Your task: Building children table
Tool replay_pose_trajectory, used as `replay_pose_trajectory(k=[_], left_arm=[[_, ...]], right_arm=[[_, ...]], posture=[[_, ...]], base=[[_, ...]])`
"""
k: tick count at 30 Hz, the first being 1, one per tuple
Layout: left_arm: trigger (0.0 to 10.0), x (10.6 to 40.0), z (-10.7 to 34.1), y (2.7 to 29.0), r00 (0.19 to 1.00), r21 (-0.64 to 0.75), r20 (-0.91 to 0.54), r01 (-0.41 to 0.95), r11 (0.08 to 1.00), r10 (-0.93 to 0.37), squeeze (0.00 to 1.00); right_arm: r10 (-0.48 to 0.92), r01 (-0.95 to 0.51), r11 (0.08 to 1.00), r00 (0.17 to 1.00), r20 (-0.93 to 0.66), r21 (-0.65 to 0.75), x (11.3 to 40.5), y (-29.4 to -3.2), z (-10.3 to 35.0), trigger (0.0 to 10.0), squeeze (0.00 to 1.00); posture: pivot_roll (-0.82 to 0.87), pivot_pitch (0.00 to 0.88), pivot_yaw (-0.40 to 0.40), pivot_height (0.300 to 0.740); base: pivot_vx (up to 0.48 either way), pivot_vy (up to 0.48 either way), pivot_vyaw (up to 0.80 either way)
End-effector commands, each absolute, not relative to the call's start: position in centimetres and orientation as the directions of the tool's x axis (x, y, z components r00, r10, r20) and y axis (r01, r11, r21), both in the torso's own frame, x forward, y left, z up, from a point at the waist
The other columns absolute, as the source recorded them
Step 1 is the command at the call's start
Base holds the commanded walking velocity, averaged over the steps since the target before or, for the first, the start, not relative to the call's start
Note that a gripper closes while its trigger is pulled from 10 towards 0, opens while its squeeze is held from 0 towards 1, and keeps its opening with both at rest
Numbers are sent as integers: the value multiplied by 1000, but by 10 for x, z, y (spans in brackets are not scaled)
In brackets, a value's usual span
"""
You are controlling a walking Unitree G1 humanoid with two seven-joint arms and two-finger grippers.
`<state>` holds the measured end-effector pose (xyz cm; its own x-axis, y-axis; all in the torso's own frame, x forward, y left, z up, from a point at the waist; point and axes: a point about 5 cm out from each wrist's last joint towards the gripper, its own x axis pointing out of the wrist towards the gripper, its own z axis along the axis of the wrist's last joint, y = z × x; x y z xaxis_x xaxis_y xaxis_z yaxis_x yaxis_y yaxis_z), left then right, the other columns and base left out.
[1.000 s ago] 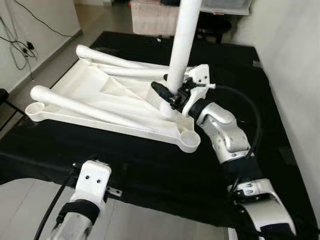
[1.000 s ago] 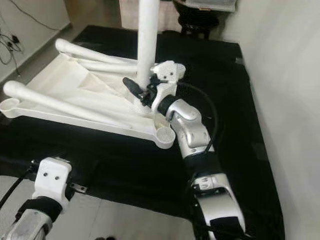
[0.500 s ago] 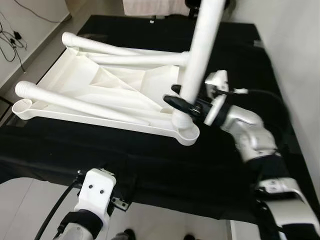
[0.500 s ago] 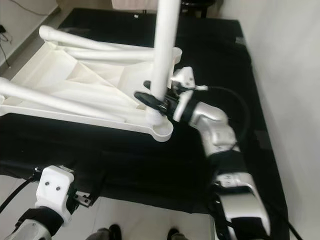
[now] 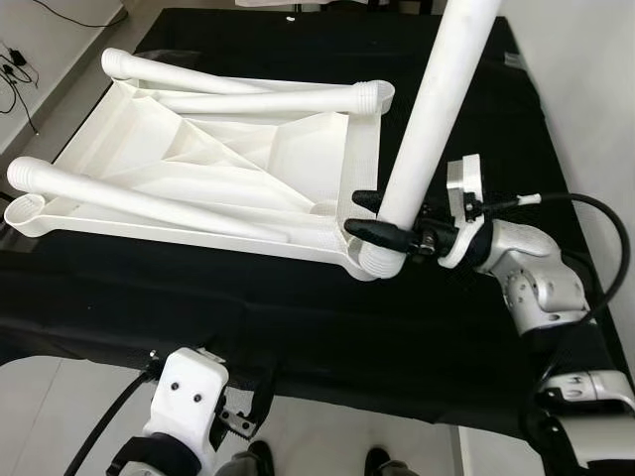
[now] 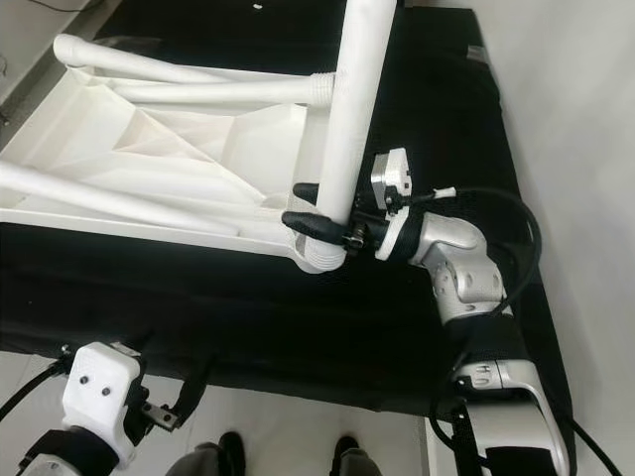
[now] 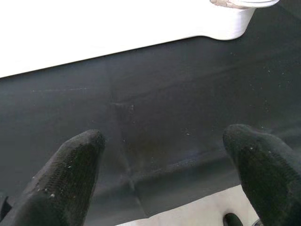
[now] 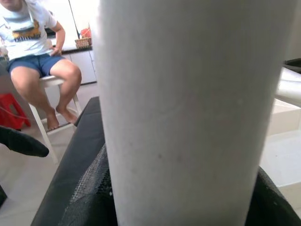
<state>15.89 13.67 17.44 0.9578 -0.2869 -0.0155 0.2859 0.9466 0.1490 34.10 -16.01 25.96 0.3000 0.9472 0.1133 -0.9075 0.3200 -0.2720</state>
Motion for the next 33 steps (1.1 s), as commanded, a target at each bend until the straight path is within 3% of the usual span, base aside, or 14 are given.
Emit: replay_pose_trajectory(k=[1, 6, 11, 18, 25, 33], left_arm=[[10000, 155, 172, 138, 954, 154, -49, 299, 942, -295, 0], [10000, 154, 172, 138, 953, 154, -50, 303, 941, -298, 0], [10000, 154, 173, 137, 952, 152, -50, 305, 940, -301, 0], [10000, 154, 174, 136, 952, 149, -47, 307, 940, -303, 0], [10000, 154, 174, 134, 952, 147, -44, 306, 941, -303, 0], [10000, 154, 174, 134, 953, 145, -45, 303, 942, -300, 0]], right_arm=[[948, -915, 318, 312, 63, -250, 341, -158, 246, 10000, 0], [943, -902, 331, 329, 56, -276, 344, -151, 248, 10000, 0], [964, -910, 265, 262, 55, -318, 341, -123, 257, 10000, 0], [975, -913, 216, 223, 21, -347, 342, -110, 257, 10000, 0], [977, -917, 198, 213, -5, -345, 345, -108, 256, 10000, 0], [972, -925, 235, 231, 50, -298, 352, -124, 263, 10000, 0]], posture=[[82, 393, 16, 740], [85, 398, 17, 740], [80, 406, 9, 740], [79, 410, 0, 740], [75, 415, -8, 740], [74, 418, -10, 740]], base=[[0, 0, 0], [0, 0, 0], [0, 0, 0], [0, 0, 0], [0, 0, 0], [0, 0, 0]])
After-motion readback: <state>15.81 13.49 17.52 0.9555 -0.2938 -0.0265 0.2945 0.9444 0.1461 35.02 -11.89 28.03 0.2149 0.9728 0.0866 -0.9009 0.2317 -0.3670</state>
